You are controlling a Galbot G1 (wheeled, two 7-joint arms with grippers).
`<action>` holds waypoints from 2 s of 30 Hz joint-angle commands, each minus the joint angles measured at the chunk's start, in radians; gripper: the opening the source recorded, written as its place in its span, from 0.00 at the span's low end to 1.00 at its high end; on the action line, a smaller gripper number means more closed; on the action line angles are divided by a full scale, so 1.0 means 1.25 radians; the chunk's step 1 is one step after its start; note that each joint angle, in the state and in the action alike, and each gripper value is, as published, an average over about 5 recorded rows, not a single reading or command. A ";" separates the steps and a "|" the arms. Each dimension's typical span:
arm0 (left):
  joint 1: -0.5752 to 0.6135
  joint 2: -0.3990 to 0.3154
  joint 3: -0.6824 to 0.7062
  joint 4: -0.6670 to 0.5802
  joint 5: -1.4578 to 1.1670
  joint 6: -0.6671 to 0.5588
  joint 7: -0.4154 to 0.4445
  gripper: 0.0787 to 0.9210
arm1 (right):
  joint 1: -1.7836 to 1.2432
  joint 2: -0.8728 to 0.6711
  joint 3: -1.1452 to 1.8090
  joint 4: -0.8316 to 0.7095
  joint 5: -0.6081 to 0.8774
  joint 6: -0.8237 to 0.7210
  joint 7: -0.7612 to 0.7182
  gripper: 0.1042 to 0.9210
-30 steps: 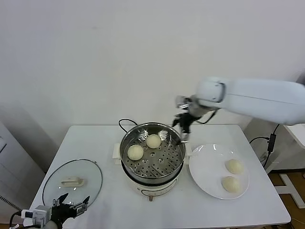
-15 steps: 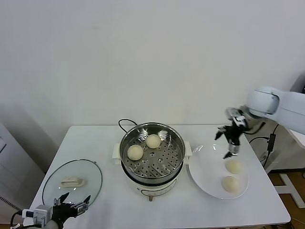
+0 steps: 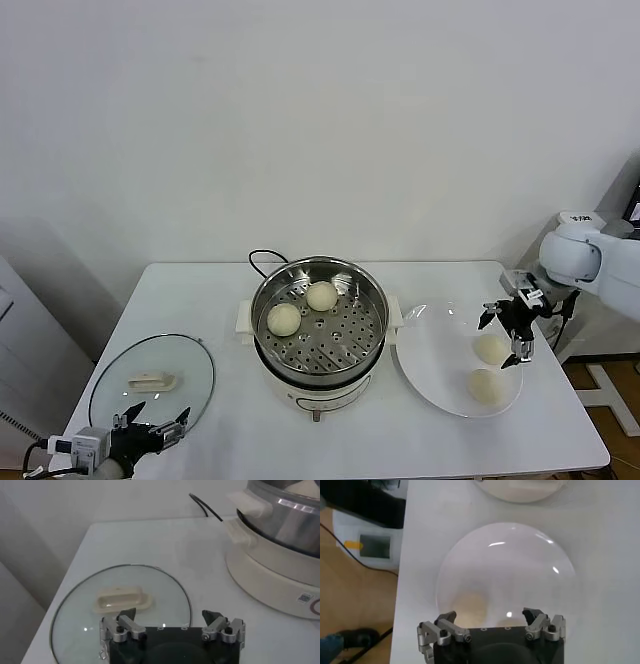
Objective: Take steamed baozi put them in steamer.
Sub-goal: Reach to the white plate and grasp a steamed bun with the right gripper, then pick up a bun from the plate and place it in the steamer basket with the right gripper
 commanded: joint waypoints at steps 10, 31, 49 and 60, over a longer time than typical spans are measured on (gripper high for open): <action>0.001 -0.001 0.001 0.005 0.000 0.001 0.001 0.88 | -0.229 -0.004 0.148 -0.054 -0.097 0.031 0.015 0.88; 0.008 -0.006 0.003 0.002 0.001 -0.001 0.001 0.88 | -0.318 0.026 0.212 -0.094 -0.106 0.015 0.062 0.67; 0.017 -0.006 -0.002 -0.009 0.004 0.001 0.000 0.88 | -0.105 0.023 0.180 -0.042 -0.036 0.023 -0.002 0.43; 0.016 -0.006 0.001 -0.015 0.007 0.004 -0.003 0.88 | 0.108 0.214 0.214 -0.078 0.060 0.157 -0.094 0.43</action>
